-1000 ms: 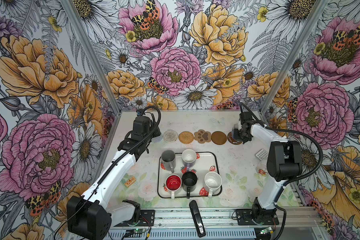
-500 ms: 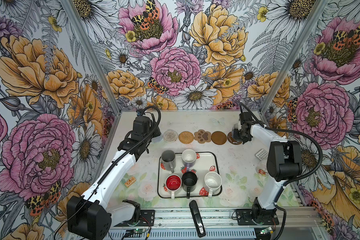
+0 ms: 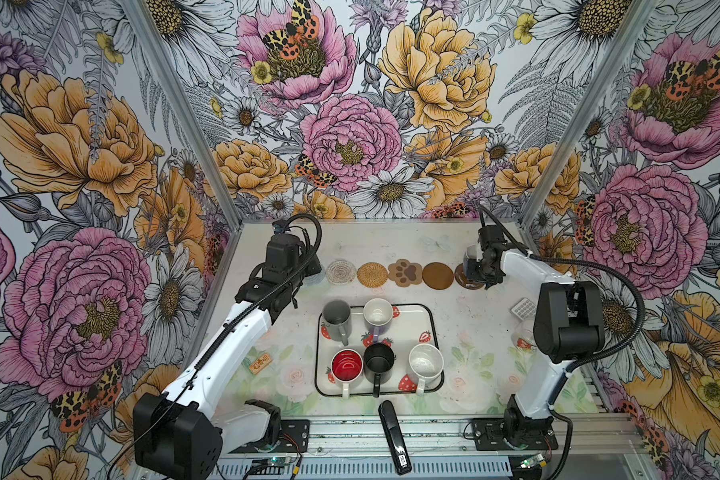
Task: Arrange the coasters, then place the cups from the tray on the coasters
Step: 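Open the right gripper and raise it while the left reaches toward the tray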
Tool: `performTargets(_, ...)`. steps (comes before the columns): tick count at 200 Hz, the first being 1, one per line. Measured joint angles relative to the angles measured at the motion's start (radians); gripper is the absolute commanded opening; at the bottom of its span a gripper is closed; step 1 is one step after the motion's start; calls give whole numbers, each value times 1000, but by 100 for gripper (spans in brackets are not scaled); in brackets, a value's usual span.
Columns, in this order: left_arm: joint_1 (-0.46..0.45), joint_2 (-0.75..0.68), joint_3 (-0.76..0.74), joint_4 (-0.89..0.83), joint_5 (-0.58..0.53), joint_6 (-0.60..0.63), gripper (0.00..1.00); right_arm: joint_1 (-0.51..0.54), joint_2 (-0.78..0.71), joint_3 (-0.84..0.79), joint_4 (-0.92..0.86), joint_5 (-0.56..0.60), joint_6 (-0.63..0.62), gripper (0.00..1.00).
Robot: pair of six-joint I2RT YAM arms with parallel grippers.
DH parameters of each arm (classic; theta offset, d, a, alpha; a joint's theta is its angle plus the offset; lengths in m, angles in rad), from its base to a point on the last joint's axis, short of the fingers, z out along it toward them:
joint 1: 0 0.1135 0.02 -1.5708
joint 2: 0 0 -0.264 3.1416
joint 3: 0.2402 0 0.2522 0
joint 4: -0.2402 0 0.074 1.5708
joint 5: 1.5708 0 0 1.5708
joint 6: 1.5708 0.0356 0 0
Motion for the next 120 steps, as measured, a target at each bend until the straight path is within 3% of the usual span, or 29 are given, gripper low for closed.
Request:
performTargets(53,0,-4,0,0,0,0,7,0,-60,-27,1,8,1,49)
performTargets(93,0,-21,0,-1,0,1,8,0,-233,-71,-5,69,0,50)
performTargets(120,0,-27,0,-5,0,1,12,0,-387,-77,-10,98,14,40)
